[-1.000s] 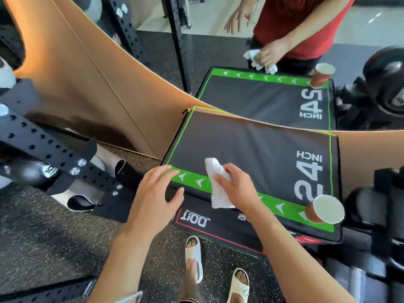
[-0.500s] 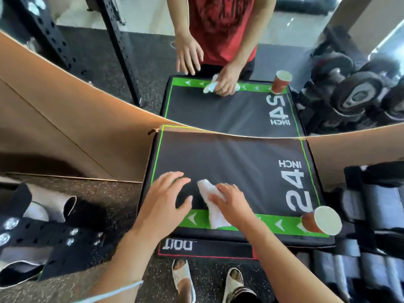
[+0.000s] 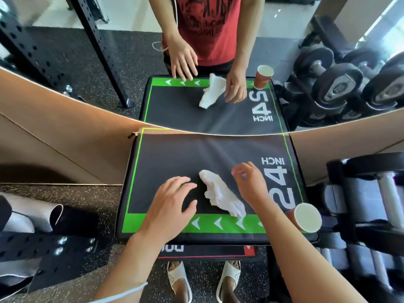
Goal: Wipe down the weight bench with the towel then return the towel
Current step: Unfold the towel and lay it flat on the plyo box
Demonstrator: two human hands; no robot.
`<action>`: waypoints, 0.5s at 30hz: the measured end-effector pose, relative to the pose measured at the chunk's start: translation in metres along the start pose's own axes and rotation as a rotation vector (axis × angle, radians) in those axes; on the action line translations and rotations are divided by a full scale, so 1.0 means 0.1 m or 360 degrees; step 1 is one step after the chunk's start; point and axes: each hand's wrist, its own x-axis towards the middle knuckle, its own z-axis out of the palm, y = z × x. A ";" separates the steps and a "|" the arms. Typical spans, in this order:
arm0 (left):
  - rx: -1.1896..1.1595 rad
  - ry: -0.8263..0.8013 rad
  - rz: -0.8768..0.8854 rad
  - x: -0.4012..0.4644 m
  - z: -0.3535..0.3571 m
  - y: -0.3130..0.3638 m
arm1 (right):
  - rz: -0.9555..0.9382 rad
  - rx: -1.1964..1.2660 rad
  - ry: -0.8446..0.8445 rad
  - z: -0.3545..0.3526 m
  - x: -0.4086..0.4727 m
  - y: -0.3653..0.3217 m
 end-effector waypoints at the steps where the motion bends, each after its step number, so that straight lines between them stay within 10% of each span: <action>1: 0.0007 -0.0003 0.0010 0.04 0.03 0.06 | -0.0012 0.0035 -0.0025 -0.06 -0.01 0.00; 15: 0.0162 -0.0100 -0.0015 0.24 0.43 0.14 | -0.0587 -0.0004 -0.0313 -0.09 -0.56 -0.05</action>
